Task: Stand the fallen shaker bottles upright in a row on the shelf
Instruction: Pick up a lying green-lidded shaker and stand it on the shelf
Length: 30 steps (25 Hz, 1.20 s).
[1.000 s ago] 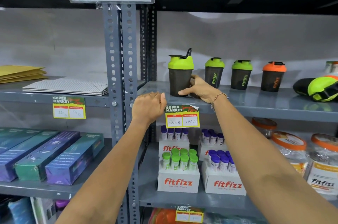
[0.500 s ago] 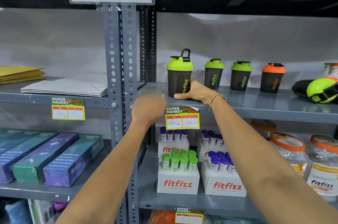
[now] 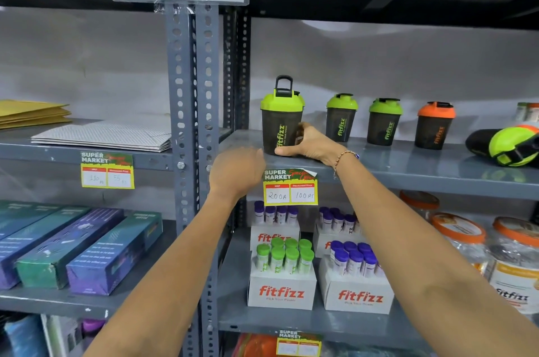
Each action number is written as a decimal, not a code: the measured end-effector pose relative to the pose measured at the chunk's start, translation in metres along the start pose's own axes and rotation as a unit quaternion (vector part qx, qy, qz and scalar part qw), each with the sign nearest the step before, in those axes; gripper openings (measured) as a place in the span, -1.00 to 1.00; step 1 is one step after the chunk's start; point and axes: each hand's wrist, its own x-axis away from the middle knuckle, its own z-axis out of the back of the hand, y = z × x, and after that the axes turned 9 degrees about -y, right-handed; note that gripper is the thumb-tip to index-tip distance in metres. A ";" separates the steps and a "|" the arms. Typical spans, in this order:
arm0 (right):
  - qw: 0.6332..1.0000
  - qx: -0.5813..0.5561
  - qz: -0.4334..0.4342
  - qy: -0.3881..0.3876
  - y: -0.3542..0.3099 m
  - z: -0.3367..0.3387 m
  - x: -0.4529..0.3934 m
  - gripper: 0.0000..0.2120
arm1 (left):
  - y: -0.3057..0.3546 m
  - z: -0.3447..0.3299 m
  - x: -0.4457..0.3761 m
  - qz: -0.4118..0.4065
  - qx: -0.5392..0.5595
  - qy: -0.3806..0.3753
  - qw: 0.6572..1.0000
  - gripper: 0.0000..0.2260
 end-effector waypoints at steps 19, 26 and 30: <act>0.997 0.065 0.014 0.031 -0.007 -0.003 0.011 -0.41 | 0.004 0.008 -0.001 0.020 0.018 -0.028 0.999 -0.55; 0.993 0.063 -0.020 0.097 0.025 0.053 0.061 -0.60 | 0.061 0.016 -0.008 -0.069 0.046 -0.001 0.997 -0.62; 0.980 0.109 -0.024 0.167 0.048 0.106 0.109 -0.75 | 0.149 0.008 -0.026 -0.058 0.029 -0.049 0.997 -0.70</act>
